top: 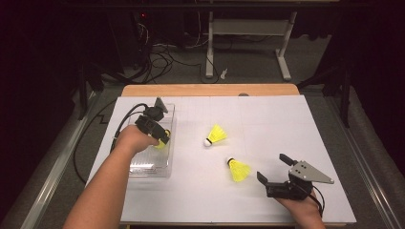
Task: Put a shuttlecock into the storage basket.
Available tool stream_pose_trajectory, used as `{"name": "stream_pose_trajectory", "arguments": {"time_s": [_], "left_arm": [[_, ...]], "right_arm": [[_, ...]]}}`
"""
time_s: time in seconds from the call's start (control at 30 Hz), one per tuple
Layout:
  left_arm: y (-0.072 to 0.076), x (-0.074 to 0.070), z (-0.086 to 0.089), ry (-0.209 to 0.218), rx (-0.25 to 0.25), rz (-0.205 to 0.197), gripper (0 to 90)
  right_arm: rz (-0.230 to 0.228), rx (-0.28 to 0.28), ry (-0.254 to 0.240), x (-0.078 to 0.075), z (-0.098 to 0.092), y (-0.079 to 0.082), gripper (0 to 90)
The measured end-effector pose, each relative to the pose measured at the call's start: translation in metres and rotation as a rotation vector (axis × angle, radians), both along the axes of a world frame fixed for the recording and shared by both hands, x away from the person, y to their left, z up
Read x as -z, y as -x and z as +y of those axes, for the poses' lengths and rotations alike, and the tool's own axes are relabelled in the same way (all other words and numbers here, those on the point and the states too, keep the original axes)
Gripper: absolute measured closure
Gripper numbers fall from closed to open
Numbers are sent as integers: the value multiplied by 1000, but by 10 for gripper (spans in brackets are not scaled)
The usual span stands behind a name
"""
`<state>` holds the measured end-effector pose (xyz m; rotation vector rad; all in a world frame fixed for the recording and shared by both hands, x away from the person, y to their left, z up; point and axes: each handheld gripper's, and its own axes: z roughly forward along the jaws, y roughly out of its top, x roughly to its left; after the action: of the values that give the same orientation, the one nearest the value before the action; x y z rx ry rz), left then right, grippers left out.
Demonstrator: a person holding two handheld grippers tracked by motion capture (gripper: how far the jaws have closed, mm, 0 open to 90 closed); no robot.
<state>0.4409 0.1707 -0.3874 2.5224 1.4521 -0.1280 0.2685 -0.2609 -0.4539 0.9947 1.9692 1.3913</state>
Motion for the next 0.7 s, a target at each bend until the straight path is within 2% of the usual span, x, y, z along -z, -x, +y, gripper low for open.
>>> {"name": "stream_pose_trajectory", "arguments": {"time_s": [0.1, 0.27, 0.43, 0.7], "left_arm": [[2, 0, 2, 6, -3, 11, 538], [7, -1, 1, 1, 27, 34, 506], [12, -8, 3, 3, 22, 32, 467], [18, -11, 12, 5, 15, 52, 428]], "right_arm": [[4, -1, 1, 1, 1, 0, 4], [4, -1, 3, 1, 1, 0, 4], [3, 2, 2, 1, 1, 0, 4], [4, 2, 3, 1, 1, 0, 4]]}}
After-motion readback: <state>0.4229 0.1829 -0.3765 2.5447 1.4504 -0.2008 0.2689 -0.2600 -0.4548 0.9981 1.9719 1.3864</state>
